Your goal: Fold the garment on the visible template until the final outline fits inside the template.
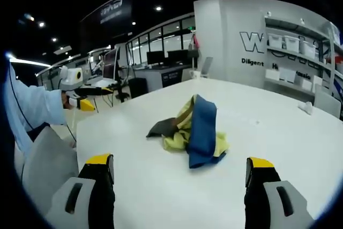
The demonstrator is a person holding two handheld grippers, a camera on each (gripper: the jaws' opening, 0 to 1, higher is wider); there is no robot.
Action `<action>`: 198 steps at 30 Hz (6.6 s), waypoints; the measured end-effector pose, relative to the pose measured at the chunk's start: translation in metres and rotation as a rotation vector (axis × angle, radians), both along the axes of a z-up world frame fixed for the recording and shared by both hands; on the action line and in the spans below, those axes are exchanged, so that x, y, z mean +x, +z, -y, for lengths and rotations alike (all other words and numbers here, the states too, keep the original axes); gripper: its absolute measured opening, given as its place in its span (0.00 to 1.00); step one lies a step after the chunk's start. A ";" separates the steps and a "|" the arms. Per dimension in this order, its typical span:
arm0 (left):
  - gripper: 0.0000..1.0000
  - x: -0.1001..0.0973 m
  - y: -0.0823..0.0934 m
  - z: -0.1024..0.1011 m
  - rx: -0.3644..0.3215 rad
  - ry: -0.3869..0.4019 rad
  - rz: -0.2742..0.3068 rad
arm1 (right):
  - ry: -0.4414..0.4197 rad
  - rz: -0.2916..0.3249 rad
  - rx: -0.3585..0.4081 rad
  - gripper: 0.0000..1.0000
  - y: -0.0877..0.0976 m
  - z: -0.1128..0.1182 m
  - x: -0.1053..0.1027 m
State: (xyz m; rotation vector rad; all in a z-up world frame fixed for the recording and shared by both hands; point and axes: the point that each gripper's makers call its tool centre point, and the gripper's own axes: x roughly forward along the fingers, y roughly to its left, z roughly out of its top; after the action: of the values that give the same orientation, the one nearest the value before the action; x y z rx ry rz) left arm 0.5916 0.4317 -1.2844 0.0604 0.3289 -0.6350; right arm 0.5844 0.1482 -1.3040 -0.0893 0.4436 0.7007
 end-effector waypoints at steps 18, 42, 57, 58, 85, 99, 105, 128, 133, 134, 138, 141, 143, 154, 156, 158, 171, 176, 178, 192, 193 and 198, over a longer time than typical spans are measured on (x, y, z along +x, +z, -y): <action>1.00 0.003 0.001 0.000 -0.005 0.003 0.003 | 0.005 -0.008 0.003 1.00 -0.002 -0.003 0.004; 0.99 0.005 -0.001 -0.009 -0.001 0.021 -0.002 | 0.015 0.014 -0.008 1.00 0.020 -0.003 0.050; 0.99 0.008 0.000 -0.008 -0.010 0.026 0.003 | 0.044 0.028 -0.016 0.99 0.030 -0.013 0.071; 0.99 0.008 0.000 -0.008 -0.010 0.026 0.005 | 0.045 0.028 -0.018 0.98 0.030 -0.013 0.071; 0.99 0.005 -0.005 -0.013 -0.015 0.013 -0.009 | 0.131 -0.020 -0.073 0.80 0.025 -0.027 0.102; 0.99 0.008 -0.007 -0.016 -0.016 0.022 -0.013 | 0.158 -0.028 -0.082 0.74 0.027 -0.035 0.126; 0.99 0.008 -0.009 -0.017 -0.011 0.025 -0.016 | 0.186 -0.033 -0.099 0.73 0.029 -0.039 0.135; 0.99 0.006 -0.013 -0.016 -0.011 0.029 -0.016 | 0.268 -0.084 -0.207 0.53 0.030 -0.048 0.162; 0.99 0.006 -0.011 -0.016 -0.024 0.032 -0.011 | 0.278 -0.105 -0.218 0.46 0.029 -0.050 0.165; 0.99 0.006 -0.011 -0.017 -0.025 0.033 -0.011 | 0.287 -0.122 -0.216 0.44 0.027 -0.051 0.164; 0.99 0.007 -0.011 -0.016 -0.024 0.033 -0.008 | 0.295 -0.136 -0.228 0.38 0.024 -0.053 0.167; 0.99 0.007 -0.010 -0.016 -0.024 0.032 -0.008 | 0.296 -0.143 -0.231 0.36 0.021 -0.054 0.171; 0.99 0.007 -0.010 -0.016 -0.019 0.032 -0.004 | 0.298 -0.157 -0.231 0.33 0.020 -0.054 0.173; 0.99 0.006 -0.010 -0.018 -0.021 0.041 -0.005 | 0.324 -0.220 -0.258 0.29 0.011 -0.053 0.184; 0.99 0.005 -0.009 -0.018 -0.015 0.037 0.007 | 0.325 -0.233 -0.252 0.28 0.009 -0.053 0.185; 0.99 0.004 -0.011 -0.017 -0.021 0.036 -0.007 | 0.323 -0.249 -0.241 0.28 0.008 -0.054 0.187; 0.99 0.003 -0.010 -0.023 0.000 0.044 -0.008 | 0.324 -0.316 -0.224 0.25 -0.006 -0.064 0.196; 0.99 0.003 -0.010 -0.027 0.009 0.049 -0.009 | 0.331 -0.355 -0.228 0.23 -0.016 -0.067 0.194; 0.99 0.003 -0.010 -0.027 0.012 0.048 -0.009 | 0.331 -0.372 -0.230 0.23 -0.021 -0.067 0.192; 0.99 0.007 -0.014 -0.019 0.012 0.032 -0.014 | 0.290 -0.494 -0.172 0.27 -0.041 -0.061 0.175; 0.99 0.008 -0.014 -0.019 0.013 0.030 -0.013 | 0.287 -0.507 -0.160 0.27 -0.040 -0.060 0.174; 0.99 0.011 -0.012 -0.014 0.010 0.022 -0.010 | 0.250 -0.583 -0.114 0.22 -0.042 -0.056 0.167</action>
State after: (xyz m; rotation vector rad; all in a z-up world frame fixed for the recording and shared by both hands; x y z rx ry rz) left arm 0.6021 0.4454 -1.2966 0.0633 0.3422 -0.6121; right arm 0.7513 0.2046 -1.3455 -0.0466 1.0445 0.9471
